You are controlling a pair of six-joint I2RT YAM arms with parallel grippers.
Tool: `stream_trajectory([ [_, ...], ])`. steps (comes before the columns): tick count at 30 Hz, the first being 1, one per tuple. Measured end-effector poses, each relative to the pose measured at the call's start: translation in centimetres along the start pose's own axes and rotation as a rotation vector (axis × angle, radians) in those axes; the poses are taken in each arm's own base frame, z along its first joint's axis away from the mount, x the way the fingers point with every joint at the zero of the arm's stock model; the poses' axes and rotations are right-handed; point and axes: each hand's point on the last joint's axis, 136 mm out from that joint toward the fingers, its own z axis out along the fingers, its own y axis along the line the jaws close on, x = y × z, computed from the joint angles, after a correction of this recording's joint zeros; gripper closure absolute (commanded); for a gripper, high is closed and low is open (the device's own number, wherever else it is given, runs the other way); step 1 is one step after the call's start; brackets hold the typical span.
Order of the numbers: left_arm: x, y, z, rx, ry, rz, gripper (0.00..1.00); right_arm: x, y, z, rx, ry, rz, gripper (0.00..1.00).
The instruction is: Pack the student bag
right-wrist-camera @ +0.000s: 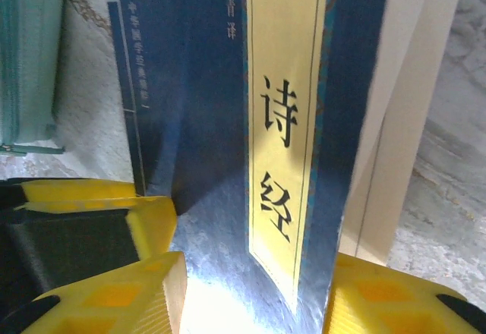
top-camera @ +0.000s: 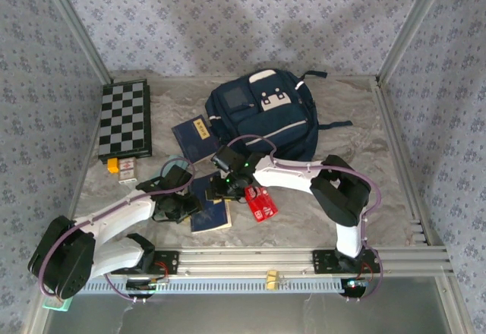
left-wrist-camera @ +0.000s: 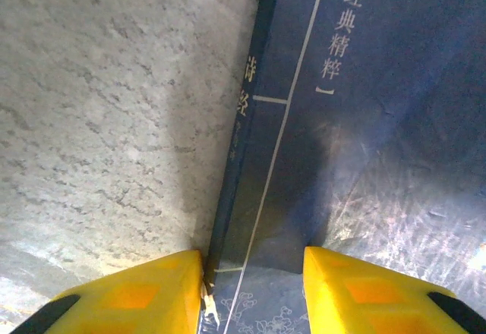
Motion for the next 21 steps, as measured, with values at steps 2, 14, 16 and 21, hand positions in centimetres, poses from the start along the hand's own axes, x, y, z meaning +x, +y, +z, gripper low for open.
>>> stream_trajectory([
  [2, 0.0, 0.1, 0.1, -0.004, 0.002, 0.001, 0.61, 0.0, 0.2, -0.2, -0.001, 0.0, -0.006, 0.54],
  [14, 0.0, 0.0, 0.0, -0.005, 0.002, 0.001, 0.61, 0.5, 1.5, -0.9, -0.068, 0.023, -0.041, 0.69],
  [16, 0.0, 0.0, 0.0, -0.006, 0.003, 0.001, 0.61, 0.7, 1.5, -0.9, -0.07, 0.029, -0.041, 0.68],
  [21, 0.0, 0.0, 0.0, -0.012, 0.006, 0.007, 0.61, 0.6, 0.5, -0.9, -0.029, 0.024, -0.048, 0.58],
])
